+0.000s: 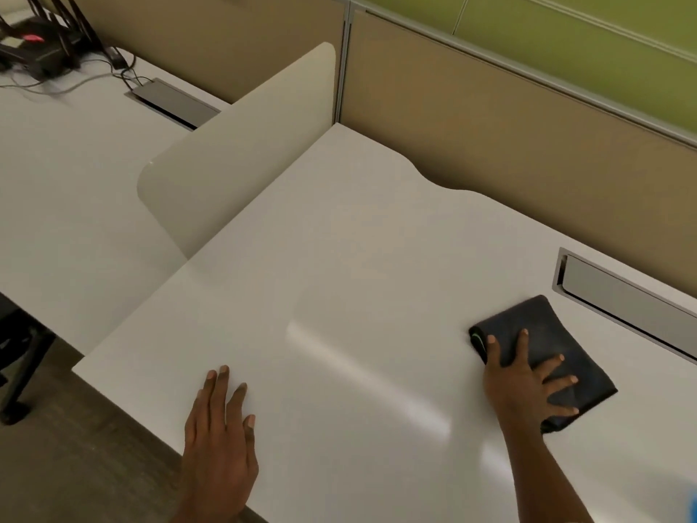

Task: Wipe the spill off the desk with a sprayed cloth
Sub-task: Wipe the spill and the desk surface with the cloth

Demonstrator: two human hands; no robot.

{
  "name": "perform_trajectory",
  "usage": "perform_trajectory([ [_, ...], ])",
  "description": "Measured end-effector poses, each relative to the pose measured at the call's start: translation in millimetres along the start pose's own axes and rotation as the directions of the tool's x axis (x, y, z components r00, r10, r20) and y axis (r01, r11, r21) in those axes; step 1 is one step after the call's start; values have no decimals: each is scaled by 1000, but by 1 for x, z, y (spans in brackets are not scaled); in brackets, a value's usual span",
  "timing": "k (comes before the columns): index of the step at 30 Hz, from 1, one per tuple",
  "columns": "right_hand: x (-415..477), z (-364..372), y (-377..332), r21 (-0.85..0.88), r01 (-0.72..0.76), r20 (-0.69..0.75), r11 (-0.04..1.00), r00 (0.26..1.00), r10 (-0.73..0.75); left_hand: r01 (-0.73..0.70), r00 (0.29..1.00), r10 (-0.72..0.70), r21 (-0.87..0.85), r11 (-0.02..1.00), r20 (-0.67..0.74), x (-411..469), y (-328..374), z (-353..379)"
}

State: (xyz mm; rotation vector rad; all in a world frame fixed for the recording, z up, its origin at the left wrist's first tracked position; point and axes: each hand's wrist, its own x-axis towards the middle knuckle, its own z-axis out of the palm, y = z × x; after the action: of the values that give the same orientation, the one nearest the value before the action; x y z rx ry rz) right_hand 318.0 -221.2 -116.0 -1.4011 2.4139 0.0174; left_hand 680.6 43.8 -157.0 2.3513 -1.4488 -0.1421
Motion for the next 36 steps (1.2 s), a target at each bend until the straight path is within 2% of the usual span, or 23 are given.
perform_trajectory([
  [3,-48,15,17,-54,30,-10,998,999,-31,-3,1000,3,-7,1000,-4,1,1,-1],
  [6,-108,34,22,-157,211,-8,965,977,-215,-17,1000,17,-10,1000,-15,0,2,-2],
  [8,-151,46,22,-191,400,17,896,914,-405,-26,999,26,-12,1000,-22,0,2,-3],
  [10,-188,56,23,-208,578,66,789,813,-579,-33,999,33,-12,999,-22,-1,2,-3],
  [12,-215,62,27,-223,679,91,700,729,-678,-44,998,44,-3,999,-32,-2,0,-2],
  [14,-229,62,36,-229,702,93,674,705,-703,-63,997,64,13,998,-48,-3,-1,-1],
  [18,-221,50,77,-212,628,46,749,772,-634,-93,995,94,26,995,-29,-2,-2,0],
  [22,-187,30,137,-173,387,-17,906,918,-396,-65,997,65,9,998,30,-2,4,-6],
  [24,-175,20,165,-159,258,-36,953,963,-267,-65,997,66,-10,998,52,-3,5,-9],
  [30,-196,14,205,-129,-56,-46,990,998,51,-97,982,99,-22,995,160,-8,20,-7],
  [33,-222,30,194,-119,-90,-56,989,995,84,-123,975,130,-47,991,183,-16,38,-4],
  [36,-243,45,177,-79,17,-54,997,998,-21,-194,953,204,-68,979,225,-27,55,0],
])
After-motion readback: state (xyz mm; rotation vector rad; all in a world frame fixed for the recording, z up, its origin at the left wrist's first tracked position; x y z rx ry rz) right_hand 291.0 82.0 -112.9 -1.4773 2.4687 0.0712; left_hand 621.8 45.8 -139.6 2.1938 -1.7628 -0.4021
